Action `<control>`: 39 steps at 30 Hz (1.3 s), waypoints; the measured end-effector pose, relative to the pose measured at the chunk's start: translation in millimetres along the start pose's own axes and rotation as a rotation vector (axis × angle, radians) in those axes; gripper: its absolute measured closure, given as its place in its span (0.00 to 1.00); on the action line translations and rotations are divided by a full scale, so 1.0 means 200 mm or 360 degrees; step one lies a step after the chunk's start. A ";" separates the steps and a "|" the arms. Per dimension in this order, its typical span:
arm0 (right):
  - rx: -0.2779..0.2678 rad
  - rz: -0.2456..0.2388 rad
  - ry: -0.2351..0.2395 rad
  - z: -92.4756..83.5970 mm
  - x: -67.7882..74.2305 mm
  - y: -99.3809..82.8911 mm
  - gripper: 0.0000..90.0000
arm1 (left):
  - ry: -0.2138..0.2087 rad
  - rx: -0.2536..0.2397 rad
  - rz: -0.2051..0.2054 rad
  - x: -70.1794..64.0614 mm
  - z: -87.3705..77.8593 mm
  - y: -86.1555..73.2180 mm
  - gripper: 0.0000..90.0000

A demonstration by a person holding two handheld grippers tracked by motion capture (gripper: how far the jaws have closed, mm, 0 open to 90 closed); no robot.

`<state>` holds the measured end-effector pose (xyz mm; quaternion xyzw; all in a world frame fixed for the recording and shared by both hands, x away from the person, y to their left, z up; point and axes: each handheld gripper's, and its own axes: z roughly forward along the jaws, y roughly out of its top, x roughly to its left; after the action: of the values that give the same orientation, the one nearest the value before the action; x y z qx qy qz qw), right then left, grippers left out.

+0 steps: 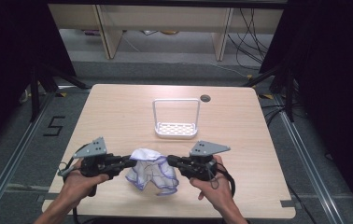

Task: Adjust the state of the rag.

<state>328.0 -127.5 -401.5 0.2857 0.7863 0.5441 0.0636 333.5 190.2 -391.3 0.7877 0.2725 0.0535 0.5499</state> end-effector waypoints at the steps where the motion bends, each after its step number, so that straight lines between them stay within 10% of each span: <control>1: -0.0016 0.0011 -0.0015 -0.03 -0.01 0.01 0.96 | 0.0005 0.0015 0.0004 0.01 0.03 0.03 0.91; 11: 0.0259 0.0027 -0.0393 0.10 -0.34 -0.09 0.96 | 0.0173 0.0283 -0.0013 0.36 0.54 -0.11 0.88; 16: 0.0483 -0.0001 -0.0509 0.22 -0.43 -0.13 0.96 | 0.0228 0.0347 -0.0071 0.44 0.59 -0.17 0.82; 23: 0.0551 -0.0017 -0.0558 0.25 -0.48 -0.15 0.79 | 0.0229 0.0361 -0.0106 0.40 0.49 -0.22 0.65; 30: 0.0412 0.0042 -0.0598 0.01 -0.35 -0.15 0.57 | 0.0177 0.0288 -0.0260 0.27 0.28 -0.29 0.41; 39: 0.0502 0.0129 -0.0478 -0.15 -0.12 -0.38 0.50 | 0.0210 0.0385 -0.0269 0.15 0.29 -0.43 0.34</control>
<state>306.9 -183.8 -461.4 0.4012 0.8312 0.3680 0.1126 348.7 177.2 -497.1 0.8171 0.3779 0.0253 0.4346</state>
